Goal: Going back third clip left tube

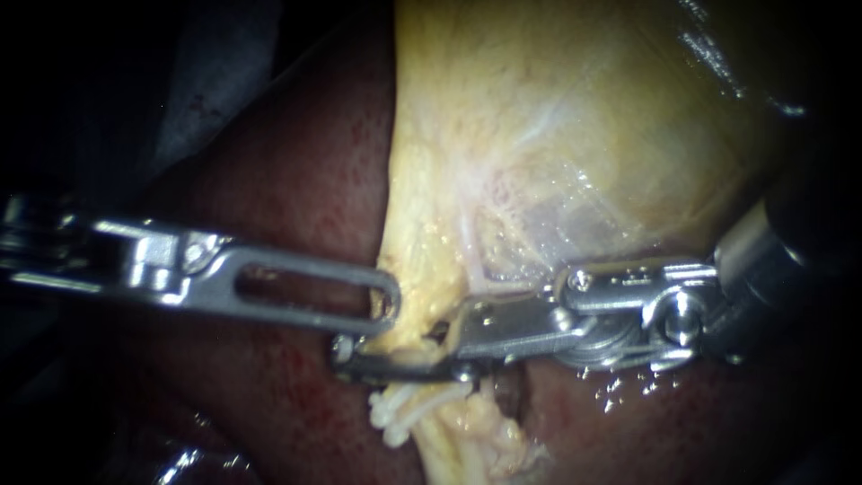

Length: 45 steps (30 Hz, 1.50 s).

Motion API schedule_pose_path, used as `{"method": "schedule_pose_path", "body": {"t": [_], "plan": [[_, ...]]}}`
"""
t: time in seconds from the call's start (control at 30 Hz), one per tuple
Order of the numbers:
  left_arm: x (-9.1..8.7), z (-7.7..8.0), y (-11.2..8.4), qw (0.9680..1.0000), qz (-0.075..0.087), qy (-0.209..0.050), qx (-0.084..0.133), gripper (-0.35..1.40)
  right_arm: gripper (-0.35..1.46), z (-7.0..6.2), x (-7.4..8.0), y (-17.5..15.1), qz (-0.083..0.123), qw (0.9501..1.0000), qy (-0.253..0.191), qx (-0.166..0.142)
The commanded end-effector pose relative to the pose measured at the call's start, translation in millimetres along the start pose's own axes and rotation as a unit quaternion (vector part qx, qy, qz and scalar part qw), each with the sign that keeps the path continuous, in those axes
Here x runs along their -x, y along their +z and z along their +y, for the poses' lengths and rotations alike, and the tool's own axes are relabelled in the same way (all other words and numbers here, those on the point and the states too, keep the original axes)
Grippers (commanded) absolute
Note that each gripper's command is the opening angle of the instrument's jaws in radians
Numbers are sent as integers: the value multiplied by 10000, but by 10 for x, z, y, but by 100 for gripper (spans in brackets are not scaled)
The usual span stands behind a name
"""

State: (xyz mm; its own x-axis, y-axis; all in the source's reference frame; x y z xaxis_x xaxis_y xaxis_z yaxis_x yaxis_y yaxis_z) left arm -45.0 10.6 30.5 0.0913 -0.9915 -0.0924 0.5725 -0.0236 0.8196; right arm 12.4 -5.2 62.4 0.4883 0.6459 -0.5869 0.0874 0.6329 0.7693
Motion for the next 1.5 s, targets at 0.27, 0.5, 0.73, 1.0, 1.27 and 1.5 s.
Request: {"method": "schedule_pose_path", "body": {"t": [0.27,0.5,0.73,1.0,1.27,1.5], "plan": [[2,4,-3,10000,-19,-7,12,-35,-35,-1,2,1,-17,10000,15,-25],[1,3,-3,10000,-22,-9,13,-35,-35,-1,3,1,-19,10000,40,-28],[1,2,-3,10000,-25,-10,15,-35,36,0,2,6,-2,10000,41,11],[0,2,-3,10000,-25,-11,16,-35,53,3,-2,11,72,9998,-126,103],[0,2,-3,10000,-26,-11,16,-35,53,3,-4,14,86,9997,-182,105],[0,1,-2,10000,-26,-11,16,-35,52,2,-3,25,71,9982,-574,128]]}}
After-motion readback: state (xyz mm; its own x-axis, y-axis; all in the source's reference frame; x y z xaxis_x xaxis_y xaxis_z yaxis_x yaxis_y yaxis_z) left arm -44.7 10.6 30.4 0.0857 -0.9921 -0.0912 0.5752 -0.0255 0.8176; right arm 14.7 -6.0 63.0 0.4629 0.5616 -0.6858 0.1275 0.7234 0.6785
